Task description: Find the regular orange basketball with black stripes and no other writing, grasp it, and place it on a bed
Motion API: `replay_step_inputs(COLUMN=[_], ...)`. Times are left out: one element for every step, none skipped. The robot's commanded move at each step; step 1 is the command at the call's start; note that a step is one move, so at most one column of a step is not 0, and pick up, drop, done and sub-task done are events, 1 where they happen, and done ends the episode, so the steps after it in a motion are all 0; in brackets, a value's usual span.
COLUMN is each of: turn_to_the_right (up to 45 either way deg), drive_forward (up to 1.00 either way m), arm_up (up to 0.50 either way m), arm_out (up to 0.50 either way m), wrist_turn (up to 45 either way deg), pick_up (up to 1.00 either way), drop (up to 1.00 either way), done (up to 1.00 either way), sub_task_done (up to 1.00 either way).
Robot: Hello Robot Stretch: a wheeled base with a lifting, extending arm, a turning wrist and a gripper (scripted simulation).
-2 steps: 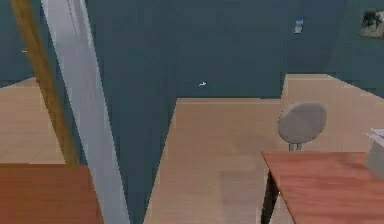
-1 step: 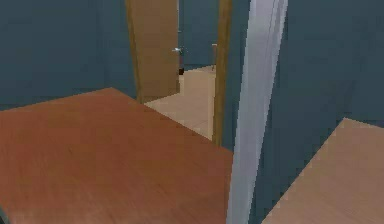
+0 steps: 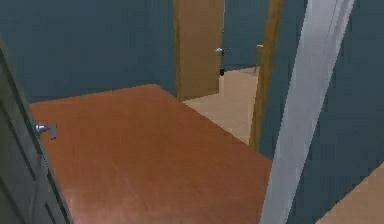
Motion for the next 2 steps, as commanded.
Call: replay_step_inputs(turn_to_the_right=[0.0,0.0], drive_forward=[0.25,0.6], arm_up=[0.0,0.0], arm_out=[0.0,0.0], wrist_turn=[0.0,0.0], pick_up=[0.0,0.0], drop=[0.0,0.0], done=[0.0,0.0], sub_task_done=[0.0,0.0])
